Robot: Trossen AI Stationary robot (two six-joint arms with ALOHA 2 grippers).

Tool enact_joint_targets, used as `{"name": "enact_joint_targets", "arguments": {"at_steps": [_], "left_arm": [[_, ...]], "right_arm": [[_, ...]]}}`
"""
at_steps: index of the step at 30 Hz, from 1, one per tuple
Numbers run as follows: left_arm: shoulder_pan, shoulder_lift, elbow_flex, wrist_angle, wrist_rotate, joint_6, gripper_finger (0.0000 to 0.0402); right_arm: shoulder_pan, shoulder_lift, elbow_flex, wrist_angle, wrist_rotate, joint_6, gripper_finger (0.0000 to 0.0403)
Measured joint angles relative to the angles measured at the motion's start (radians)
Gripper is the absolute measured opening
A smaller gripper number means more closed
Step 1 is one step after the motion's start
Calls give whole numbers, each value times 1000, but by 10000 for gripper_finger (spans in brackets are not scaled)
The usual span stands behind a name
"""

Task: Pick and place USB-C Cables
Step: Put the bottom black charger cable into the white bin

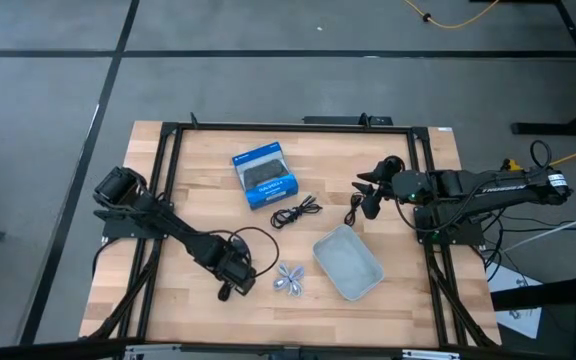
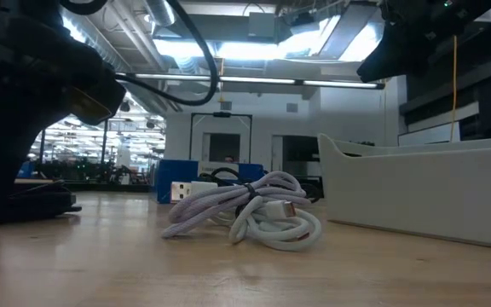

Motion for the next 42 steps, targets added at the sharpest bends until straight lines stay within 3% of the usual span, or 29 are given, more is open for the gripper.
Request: {"name": "enact_joint_targets", "arguments": {"at_steps": [6, 12, 17, 22, 38, 42], "left_arm": [[6, 0, 0, -11, -1, 44, 19], [0, -39, 30, -75, -95, 110, 1], [5, -74, 155, -257, -210, 138, 2], [9, -79, 234, -348, -255, 201, 1], [36, -73, 207, -329, -233, 269, 0], [36, -73, 207, -330, -231, 273, 21]], "right_arm": [[0, 0, 0, 0, 0, -12, 140], [0, 0, 0, 0, 0, -26, 140], [0, 0, 0, 0, 0, -26, 140], [0, 0, 0, 0, 0, -26, 140], [0, 0, 0, -21, 0, -25, 140], [0, 0, 0, -23, 0, -25, 140]]}}
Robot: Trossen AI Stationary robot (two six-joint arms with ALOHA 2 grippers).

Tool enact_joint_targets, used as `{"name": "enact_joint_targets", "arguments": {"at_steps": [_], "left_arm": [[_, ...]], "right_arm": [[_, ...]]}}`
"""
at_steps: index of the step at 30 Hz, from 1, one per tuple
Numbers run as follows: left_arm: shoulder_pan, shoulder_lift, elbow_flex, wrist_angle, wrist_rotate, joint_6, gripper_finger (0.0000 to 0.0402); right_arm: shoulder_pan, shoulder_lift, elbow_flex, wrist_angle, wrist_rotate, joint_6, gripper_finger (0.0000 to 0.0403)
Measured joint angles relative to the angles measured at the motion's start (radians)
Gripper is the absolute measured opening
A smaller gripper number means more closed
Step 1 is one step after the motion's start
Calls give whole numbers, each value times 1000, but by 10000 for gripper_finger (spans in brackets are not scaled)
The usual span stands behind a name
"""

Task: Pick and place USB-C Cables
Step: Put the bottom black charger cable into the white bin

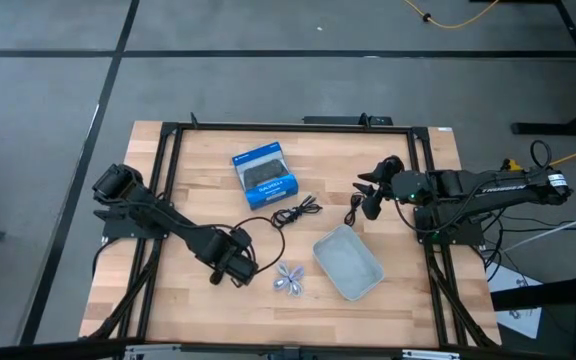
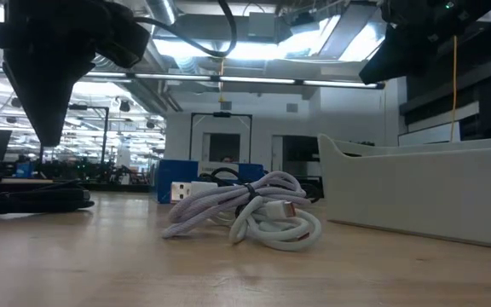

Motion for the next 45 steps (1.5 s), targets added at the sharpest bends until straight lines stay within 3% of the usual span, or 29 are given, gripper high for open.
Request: {"name": "enact_joint_targets", "arguments": {"at_steps": [8, 14, 24, 33, 36, 40, 45], "left_arm": [[0, -2, -24, -8, -4, -12, 102], [7, -2, -123, 28, 34, -147, 161], [35, -3, -219, 286, 85, -169, 208], [37, -10, -306, 448, 111, -172, 187], [37, -9, -307, 444, 109, -166, 141], [39, -8, -291, 429, 98, -124, 40], [70, 0, -194, 458, 13, 15, 34]], "right_arm": [[0, 0, 0, -25, 0, 0, 140], [0, 0, 0, -32, 0, 0, 140], [0, 0, 0, -31, 0, 0, 140], [0, 0, 0, -35, 0, 0, 140], [0, 0, 0, -36, 0, 0, 140], [0, 0, 0, -36, 0, 0, 140], [0, 0, 0, -37, 0, 0, 140]]}}
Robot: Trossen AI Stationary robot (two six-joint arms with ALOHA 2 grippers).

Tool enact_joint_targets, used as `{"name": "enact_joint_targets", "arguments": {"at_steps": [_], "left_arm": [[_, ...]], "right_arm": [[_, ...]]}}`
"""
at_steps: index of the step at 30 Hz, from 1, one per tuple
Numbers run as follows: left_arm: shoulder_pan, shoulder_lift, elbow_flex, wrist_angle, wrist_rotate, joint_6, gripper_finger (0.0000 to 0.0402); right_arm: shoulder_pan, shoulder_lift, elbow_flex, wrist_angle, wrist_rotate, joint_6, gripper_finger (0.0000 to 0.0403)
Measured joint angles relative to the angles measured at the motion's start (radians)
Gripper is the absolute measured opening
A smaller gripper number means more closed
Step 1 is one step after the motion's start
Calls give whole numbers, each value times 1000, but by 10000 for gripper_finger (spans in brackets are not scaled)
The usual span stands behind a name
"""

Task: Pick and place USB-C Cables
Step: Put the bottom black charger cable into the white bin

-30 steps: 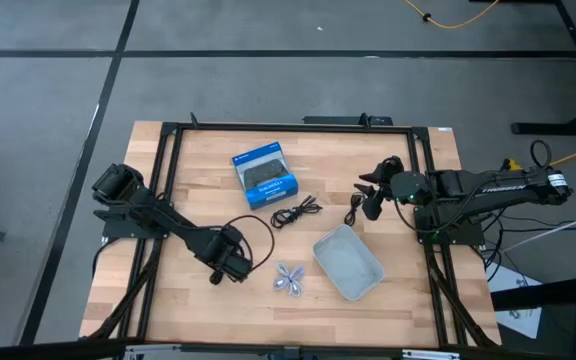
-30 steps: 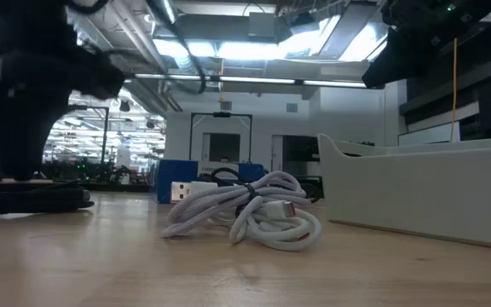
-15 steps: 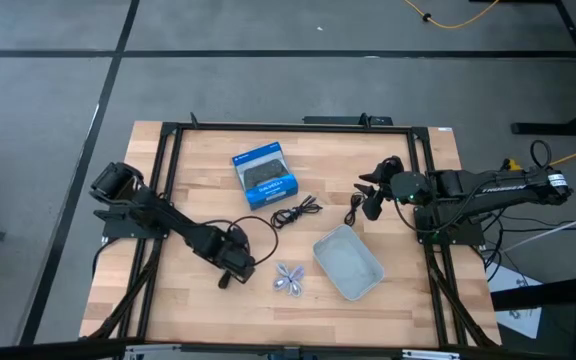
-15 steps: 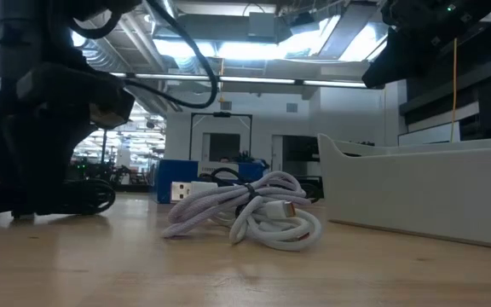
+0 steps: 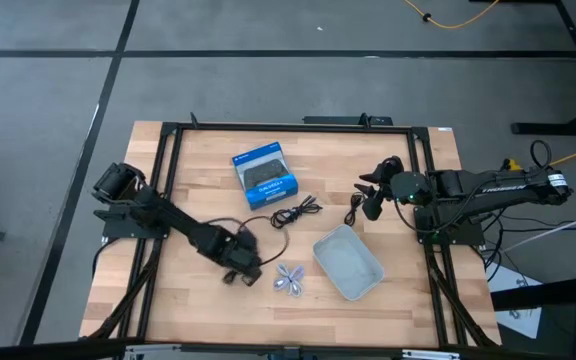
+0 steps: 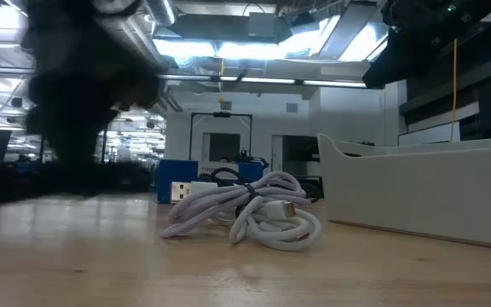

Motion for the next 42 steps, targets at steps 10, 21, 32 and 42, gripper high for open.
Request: {"name": "enact_joint_targets", "arguments": {"at_steps": [10, 21, 32, 42], "left_arm": [[133, 5, 354, 123, -200, 805, 34], [267, 280, 596, 310, 72, 1452, 34], [256, 512, 863, 318, 292, 1576, 34], [227, 535, 865, 318, 144, 1574, 123]], "right_arm": [[0, 0, 0, 48, 25, -30, 140], [1, -41, 72, 324, 150, -320, 140], [-2, -120, 111, 324, 333, -394, 140], [-2, -156, 127, 308, 427, -394, 140]]}}
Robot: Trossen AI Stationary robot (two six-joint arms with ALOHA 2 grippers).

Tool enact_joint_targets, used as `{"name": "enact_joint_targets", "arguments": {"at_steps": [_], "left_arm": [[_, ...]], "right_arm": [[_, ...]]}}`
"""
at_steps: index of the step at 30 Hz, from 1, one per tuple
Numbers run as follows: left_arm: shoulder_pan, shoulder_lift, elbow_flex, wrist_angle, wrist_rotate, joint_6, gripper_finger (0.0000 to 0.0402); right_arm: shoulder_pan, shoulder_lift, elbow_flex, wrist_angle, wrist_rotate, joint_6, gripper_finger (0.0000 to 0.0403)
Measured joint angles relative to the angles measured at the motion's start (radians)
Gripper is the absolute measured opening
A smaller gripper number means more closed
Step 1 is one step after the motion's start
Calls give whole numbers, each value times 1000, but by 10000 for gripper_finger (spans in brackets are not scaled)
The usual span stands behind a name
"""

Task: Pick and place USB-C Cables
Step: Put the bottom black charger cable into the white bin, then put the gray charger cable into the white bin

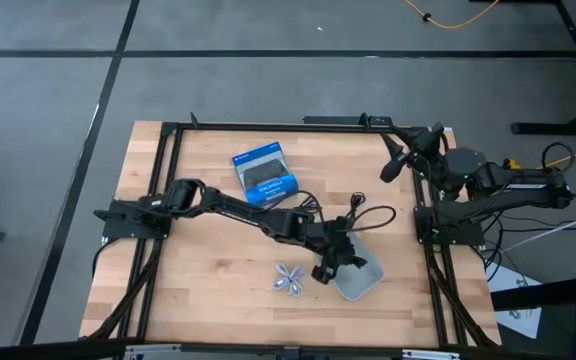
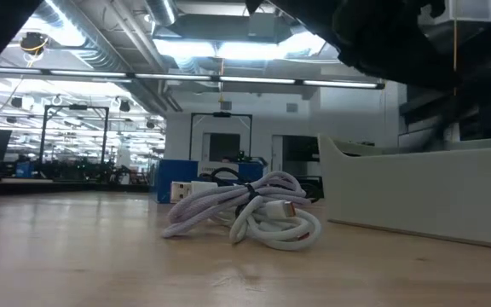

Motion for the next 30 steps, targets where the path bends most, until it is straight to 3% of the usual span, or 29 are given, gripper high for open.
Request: {"name": "enact_joint_targets", "arguments": {"at_steps": [5, 11, 15, 17, 20, 25, 30], "left_arm": [[-1, 0, 0, -1, -9, 0, 134], [-7, -47, 1, -51, -163, -6, 136], [-21, -134, 3, -195, -288, -119, 136], [-27, -184, 0, -327, -301, -232, 137], [-35, -235, 3, -458, -236, -419, 137], [-63, -245, -1, -652, -41, -726, 137], [-113, -204, 0, -717, 42, -814, 137]], "right_arm": [[0, 0, 0, -29, 0, 0, 140], [0, 0, 0, -89, 0, 7, 140], [0, 0, 0, -120, -2, 43, 140], [0, -1, 0, -140, -8, 63, 140], [0, -1, 0, -164, -9, 95, 140], [2, 0, 0, -208, -49, 156, 140], [2, 10, 0, -242, -111, 170, 140]]}}
